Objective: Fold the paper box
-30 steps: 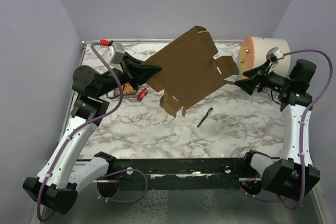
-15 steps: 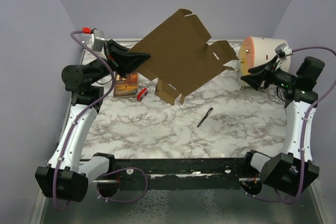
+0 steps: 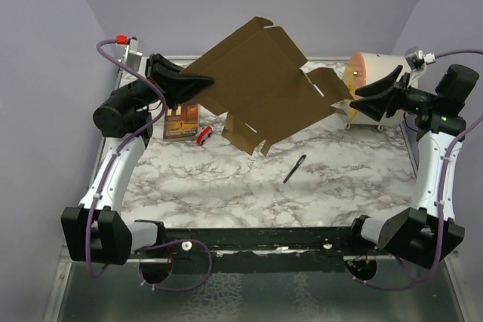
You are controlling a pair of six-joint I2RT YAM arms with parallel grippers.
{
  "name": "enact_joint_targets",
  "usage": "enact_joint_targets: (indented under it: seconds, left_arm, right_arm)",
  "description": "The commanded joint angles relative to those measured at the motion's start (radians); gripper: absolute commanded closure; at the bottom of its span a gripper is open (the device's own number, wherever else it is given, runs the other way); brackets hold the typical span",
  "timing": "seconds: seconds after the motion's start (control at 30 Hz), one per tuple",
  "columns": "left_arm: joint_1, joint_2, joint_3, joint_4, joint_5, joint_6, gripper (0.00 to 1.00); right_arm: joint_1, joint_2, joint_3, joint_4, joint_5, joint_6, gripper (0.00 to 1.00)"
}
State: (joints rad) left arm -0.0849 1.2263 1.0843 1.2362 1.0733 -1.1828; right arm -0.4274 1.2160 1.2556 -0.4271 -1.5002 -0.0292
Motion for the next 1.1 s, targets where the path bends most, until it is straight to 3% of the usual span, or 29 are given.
enact_joint_targets:
  seconds: [0.0,0.4,1.07]
  left_arm:
    - [0.009,0.024,0.000,0.234,0.017,-0.136,1.00]
    - [0.011,0.045,-0.020,0.283,0.007,-0.170,1.00]
    - [0.011,0.048,-0.016,0.317,-0.022,-0.198,1.00]
  right_arm:
    - [-0.004,-0.041,-0.013,0.009,-0.200,0.059,0.39]
    - [0.020,-0.083,-0.028,-0.072,-0.304,0.013,0.36]
    - [0.117,-0.150,-0.108,-0.106,-0.279,-0.045,0.37]
